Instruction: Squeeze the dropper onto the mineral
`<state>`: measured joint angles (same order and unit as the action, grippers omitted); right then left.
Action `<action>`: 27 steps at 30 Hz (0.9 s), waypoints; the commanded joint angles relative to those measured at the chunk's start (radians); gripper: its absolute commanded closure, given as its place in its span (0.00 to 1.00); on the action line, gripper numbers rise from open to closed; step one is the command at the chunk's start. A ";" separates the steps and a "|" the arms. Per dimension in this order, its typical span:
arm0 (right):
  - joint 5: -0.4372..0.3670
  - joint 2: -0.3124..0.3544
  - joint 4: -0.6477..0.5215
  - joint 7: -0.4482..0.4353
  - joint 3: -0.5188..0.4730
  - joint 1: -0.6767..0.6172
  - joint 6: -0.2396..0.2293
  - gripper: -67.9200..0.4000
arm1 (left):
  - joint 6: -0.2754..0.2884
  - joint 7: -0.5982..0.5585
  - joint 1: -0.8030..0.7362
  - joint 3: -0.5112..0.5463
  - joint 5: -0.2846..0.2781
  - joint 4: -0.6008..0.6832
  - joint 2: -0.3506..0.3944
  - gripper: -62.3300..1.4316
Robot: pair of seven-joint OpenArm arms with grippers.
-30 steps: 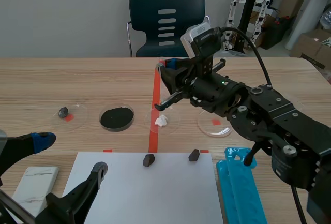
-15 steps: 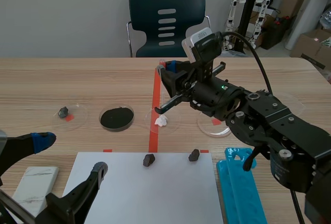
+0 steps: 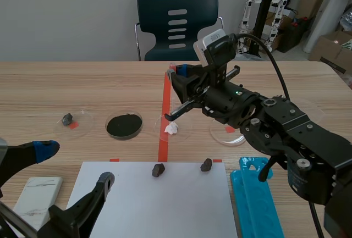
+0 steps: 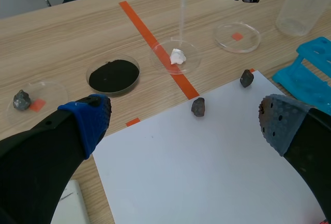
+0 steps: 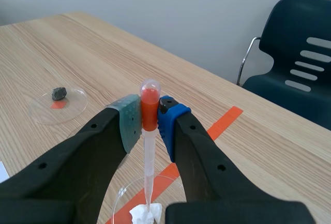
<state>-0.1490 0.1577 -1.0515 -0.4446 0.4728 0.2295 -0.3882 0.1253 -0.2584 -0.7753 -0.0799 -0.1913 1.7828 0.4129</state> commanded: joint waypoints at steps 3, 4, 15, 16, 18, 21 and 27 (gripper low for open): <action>-0.011 -0.003 -0.012 -0.015 0.000 0.023 0.000 0.88 | 0.001 -0.014 -0.002 0.004 -0.006 0.024 -0.002 0.03; -0.011 -0.003 -0.012 -0.015 0.000 0.023 0.000 0.88 | 0.001 -0.014 -0.002 0.004 -0.006 0.024 -0.002 0.03; -0.012 -0.003 -0.012 -0.028 0.000 0.023 0.000 0.92 | 0.001 -0.014 -0.002 0.004 -0.006 0.024 -0.002 0.03; -0.012 -0.003 -0.012 -0.032 0.000 0.023 0.000 0.92 | 0.001 -0.014 -0.002 0.004 -0.006 0.024 -0.002 0.03; -0.012 -0.003 -0.012 -0.034 0.000 0.023 0.000 0.92 | 0.001 -0.014 -0.002 0.004 -0.006 0.024 -0.002 0.03; -0.012 -0.003 -0.012 -0.034 0.000 0.023 0.000 0.94 | 0.001 -0.014 -0.002 0.004 -0.006 0.024 -0.002 0.03; -0.012 -0.003 -0.012 -0.042 0.000 0.023 0.006 0.97 | 0.001 -0.014 -0.002 0.004 -0.006 0.024 -0.002 0.03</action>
<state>-0.1490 0.1577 -1.0515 -0.4641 0.4728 0.2295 -0.3874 0.1253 -0.2584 -0.7753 -0.0799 -0.1913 1.7828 0.4129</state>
